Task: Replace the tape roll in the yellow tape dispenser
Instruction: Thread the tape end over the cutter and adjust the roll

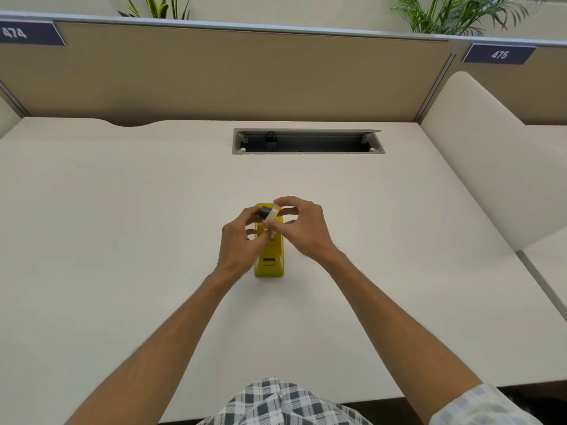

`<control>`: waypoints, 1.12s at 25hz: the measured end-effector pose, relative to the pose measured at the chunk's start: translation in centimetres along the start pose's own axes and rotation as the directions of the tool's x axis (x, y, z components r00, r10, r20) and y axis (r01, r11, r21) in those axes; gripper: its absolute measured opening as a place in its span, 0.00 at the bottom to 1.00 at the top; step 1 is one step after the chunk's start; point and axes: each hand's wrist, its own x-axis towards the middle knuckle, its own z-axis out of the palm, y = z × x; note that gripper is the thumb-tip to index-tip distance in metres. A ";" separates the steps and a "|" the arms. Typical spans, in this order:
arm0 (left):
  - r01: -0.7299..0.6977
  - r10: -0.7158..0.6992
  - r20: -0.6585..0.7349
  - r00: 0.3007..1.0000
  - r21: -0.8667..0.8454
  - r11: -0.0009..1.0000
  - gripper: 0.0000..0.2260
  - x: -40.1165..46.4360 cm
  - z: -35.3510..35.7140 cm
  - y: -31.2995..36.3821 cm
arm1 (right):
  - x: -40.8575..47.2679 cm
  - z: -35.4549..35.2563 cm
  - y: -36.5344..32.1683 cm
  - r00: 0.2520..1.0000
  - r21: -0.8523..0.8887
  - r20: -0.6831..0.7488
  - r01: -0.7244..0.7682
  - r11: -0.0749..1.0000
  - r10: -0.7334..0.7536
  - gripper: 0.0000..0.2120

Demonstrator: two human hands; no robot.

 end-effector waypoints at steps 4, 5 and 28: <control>0.025 -0.025 0.012 1.000 -0.045 0.999 0.13 0.1 -0.2 0.6 | -0.4 -0.2 -0.3 1.000 0.034 -0.007 -0.018 0.999 0.019 0.20; 0.026 -0.025 0.029 0.999 -0.053 0.998 0.13 0.1 -0.2 0.8 | -0.5 -0.3 -0.3 1.000 0.046 -0.004 -0.029 0.999 0.029 0.19; 0.179 -0.114 0.322 0.940 -0.178 0.968 0.13 1.3 -2.6 3.4 | -1.3 -3.1 -1.2 0.984 0.276 0.178 -0.071 0.959 0.022 0.09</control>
